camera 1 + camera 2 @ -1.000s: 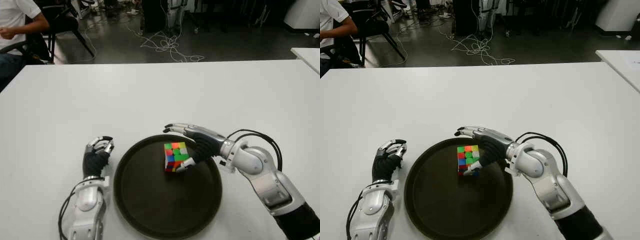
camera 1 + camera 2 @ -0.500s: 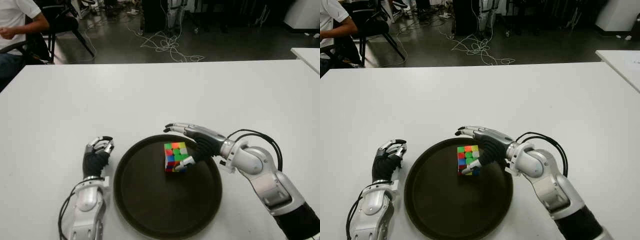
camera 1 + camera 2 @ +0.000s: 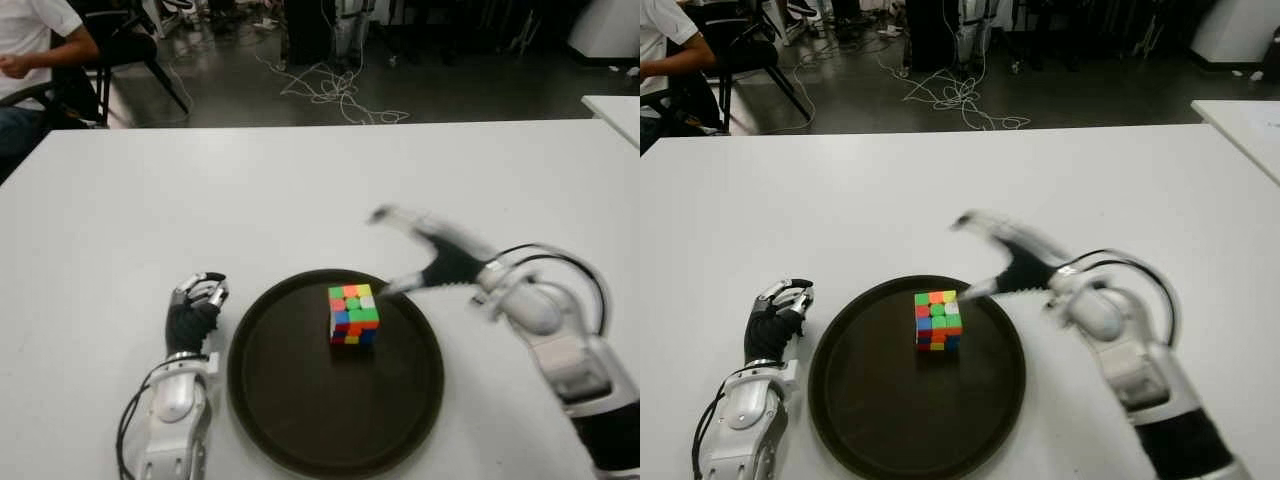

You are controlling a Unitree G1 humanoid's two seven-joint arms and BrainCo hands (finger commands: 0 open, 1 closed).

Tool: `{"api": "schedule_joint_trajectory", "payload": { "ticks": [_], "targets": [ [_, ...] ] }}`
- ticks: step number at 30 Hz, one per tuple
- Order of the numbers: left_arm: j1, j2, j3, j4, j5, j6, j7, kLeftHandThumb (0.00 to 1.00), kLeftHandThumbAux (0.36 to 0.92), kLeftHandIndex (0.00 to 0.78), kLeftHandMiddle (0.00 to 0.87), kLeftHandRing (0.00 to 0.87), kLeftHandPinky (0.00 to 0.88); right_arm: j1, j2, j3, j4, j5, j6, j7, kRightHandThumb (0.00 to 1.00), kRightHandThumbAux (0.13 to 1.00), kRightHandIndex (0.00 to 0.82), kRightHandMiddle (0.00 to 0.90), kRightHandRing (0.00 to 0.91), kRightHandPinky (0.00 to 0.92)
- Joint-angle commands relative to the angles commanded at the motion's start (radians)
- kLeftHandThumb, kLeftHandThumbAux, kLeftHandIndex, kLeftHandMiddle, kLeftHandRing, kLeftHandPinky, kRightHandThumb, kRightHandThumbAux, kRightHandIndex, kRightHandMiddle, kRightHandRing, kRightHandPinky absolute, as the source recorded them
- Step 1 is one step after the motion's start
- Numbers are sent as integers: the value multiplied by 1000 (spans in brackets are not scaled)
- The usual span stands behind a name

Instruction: Pick up the Rubik's Cube and put it in the plate

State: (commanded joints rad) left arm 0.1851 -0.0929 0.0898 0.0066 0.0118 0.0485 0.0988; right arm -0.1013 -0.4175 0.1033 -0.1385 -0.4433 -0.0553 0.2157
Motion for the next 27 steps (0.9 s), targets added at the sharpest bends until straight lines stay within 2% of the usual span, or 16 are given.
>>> {"api": "schedule_joint_trajectory", "payload": {
  "ticks": [7,10,15,18,22,27],
  "targets": [
    [-1,1,1,-6,8,6,3,710,705,444,817,824,814,43,43,-82,42,46,-97,-160,0,679,0,0,0,7],
    [-3,2,3,0,14,2,8,711,705,444,816,824,814,68,47,-110,88,50,-138,-216,0,706,0,0,0,9],
    [-8,4,5,9,22,-2,13,711,704,444,818,826,819,80,46,-132,168,62,-205,-274,0,731,0,0,0,1],
    [-10,6,5,11,22,0,10,711,704,444,820,830,825,91,64,-135,159,66,-207,-298,0,741,2,9,2,10],
    [-9,6,5,-1,17,17,5,711,704,444,827,835,830,108,129,-164,150,142,-153,-309,0,788,29,54,36,45],
    [-6,3,8,-13,16,31,11,711,704,444,823,834,833,111,161,-170,164,170,-152,-319,0,846,50,80,55,59]
  ]
}}
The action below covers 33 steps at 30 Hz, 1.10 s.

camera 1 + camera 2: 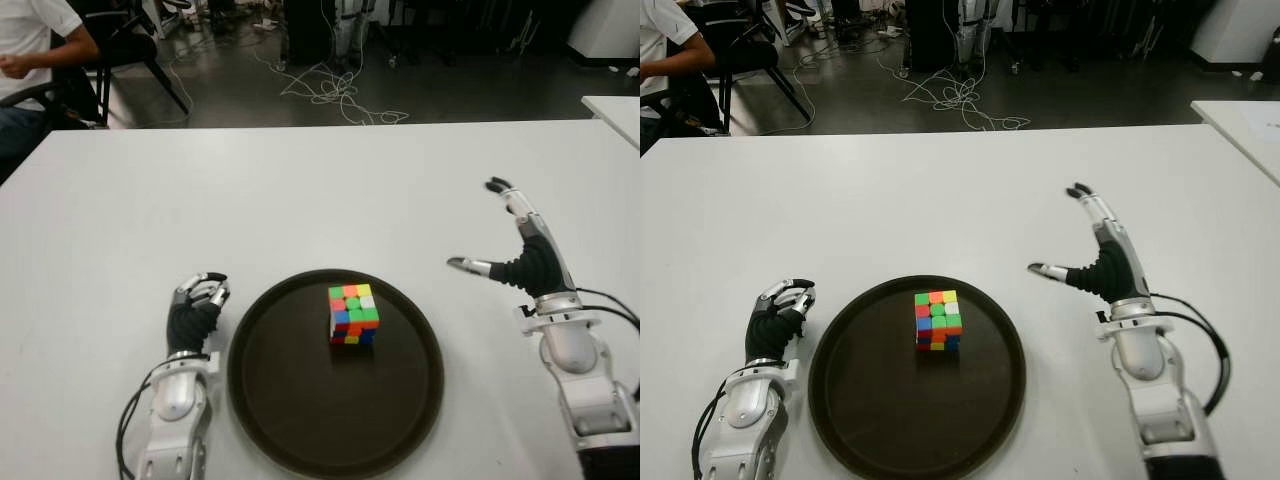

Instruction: Pick up the Rubik's Cube and put it in the plate

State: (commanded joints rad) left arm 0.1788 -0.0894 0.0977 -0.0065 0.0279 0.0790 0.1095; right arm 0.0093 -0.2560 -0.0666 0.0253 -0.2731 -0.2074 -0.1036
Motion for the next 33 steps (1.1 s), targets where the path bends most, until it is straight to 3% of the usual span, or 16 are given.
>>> {"api": "schedule_joint_trajectory", "payload": {
  "ticks": [6,9,13,16,20,27,33],
  "targets": [
    [-3,6,5,8,-5,-4,-7,710,704,444,823,831,826,13,22,-1,-5,7,-13,-15,0,895,69,103,78,78],
    [-4,4,8,12,-5,-12,-3,711,704,444,828,833,832,41,41,4,-12,-2,-24,-34,0,888,87,127,103,87],
    [-5,-5,12,8,-6,-7,9,711,704,443,829,836,838,76,71,12,-1,-1,-42,-62,0,861,183,218,191,172],
    [-5,-7,14,6,-9,-3,11,711,703,443,830,839,839,85,83,15,27,15,-55,-71,0,831,239,279,262,260],
    [-6,-6,15,11,-10,-6,13,712,703,443,833,841,841,84,96,16,49,35,-53,-80,23,808,299,325,314,303],
    [-11,-3,18,33,-9,-30,14,712,703,444,832,844,844,104,136,25,29,35,4,-133,91,805,450,455,442,403],
    [-13,2,17,43,-11,-45,7,713,704,444,830,841,838,116,149,38,20,40,51,-174,168,813,523,515,504,459]
  ]
}}
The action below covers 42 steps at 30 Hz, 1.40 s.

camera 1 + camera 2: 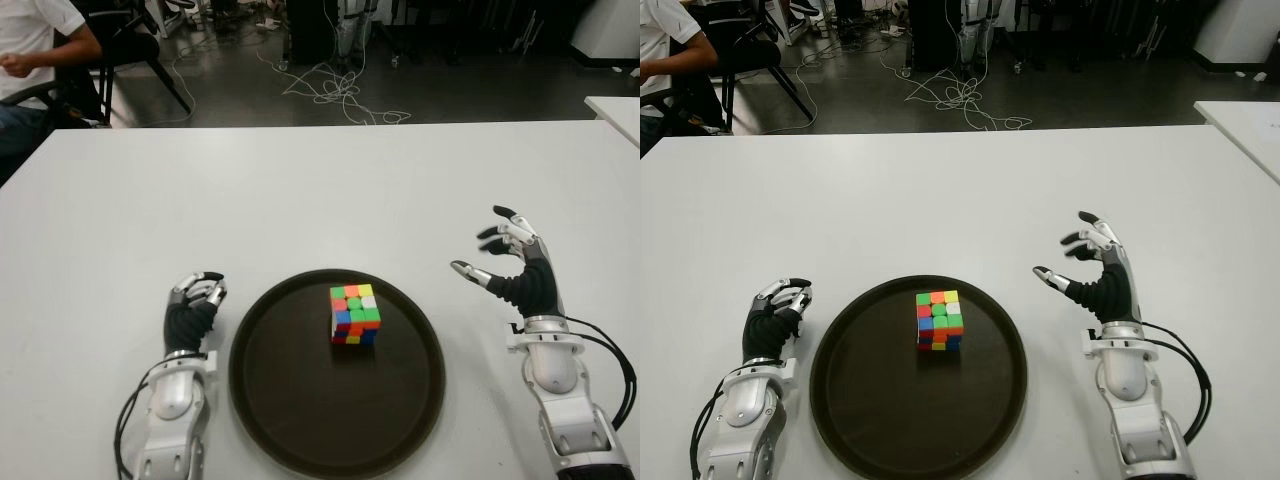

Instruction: Pick up the Rubik's Cube and put it in the plate

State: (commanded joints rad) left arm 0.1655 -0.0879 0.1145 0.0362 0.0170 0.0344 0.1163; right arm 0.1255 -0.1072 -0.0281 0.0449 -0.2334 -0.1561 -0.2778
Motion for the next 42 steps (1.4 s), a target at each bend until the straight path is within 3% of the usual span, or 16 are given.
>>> {"api": "schedule_joint_trajectory", "payload": {
  "ticks": [7,19,30,42],
  "targets": [
    [1,11,-5,-3,2,7,-13,712,704,444,822,832,823,2,1,7,15,10,35,-42,194,810,573,574,569,543],
    [-2,11,-2,-20,4,39,-12,711,704,444,827,832,827,-9,1,26,12,-6,133,-100,142,833,686,782,785,784],
    [-3,4,2,-24,-1,47,-4,711,704,444,825,831,823,-8,7,33,-22,51,240,-73,170,839,770,836,840,840],
    [-1,8,0,-32,2,64,-6,711,704,444,828,836,829,4,23,32,-39,131,258,-68,250,831,798,855,863,866]
  ]
}}
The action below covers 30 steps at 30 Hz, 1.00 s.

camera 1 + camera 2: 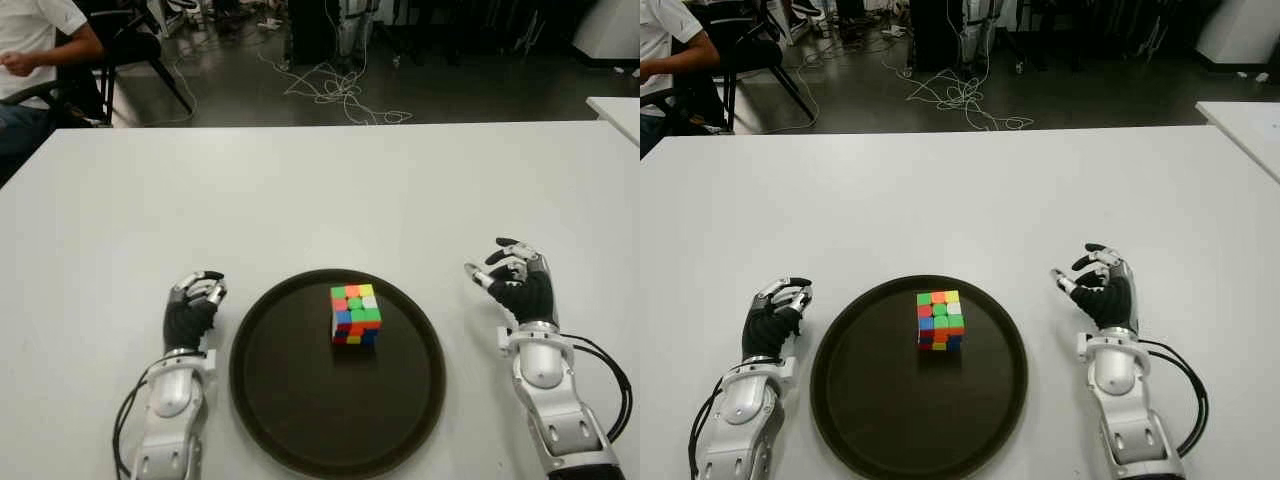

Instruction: Pick up the Rubik's Cube and put it in the plate

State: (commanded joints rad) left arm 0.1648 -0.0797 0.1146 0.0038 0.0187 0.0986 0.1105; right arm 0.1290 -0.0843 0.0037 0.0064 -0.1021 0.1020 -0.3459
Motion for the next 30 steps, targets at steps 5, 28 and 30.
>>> {"api": "schedule_joint_trajectory", "payload": {
  "ticks": [5,28,30],
  "targets": [
    [5,0,-3,-2,2,-3,-1,711,704,444,827,833,825,10,1,4,-1,25,-11,-2,260,835,800,859,868,871],
    [0,-2,1,-1,-9,2,-3,713,703,444,823,832,832,3,-9,4,47,66,-64,-12,250,868,768,848,861,863],
    [-1,-2,2,0,-10,2,-3,713,703,444,822,831,829,1,-10,6,51,63,-63,-14,254,870,766,846,859,861]
  ]
}}
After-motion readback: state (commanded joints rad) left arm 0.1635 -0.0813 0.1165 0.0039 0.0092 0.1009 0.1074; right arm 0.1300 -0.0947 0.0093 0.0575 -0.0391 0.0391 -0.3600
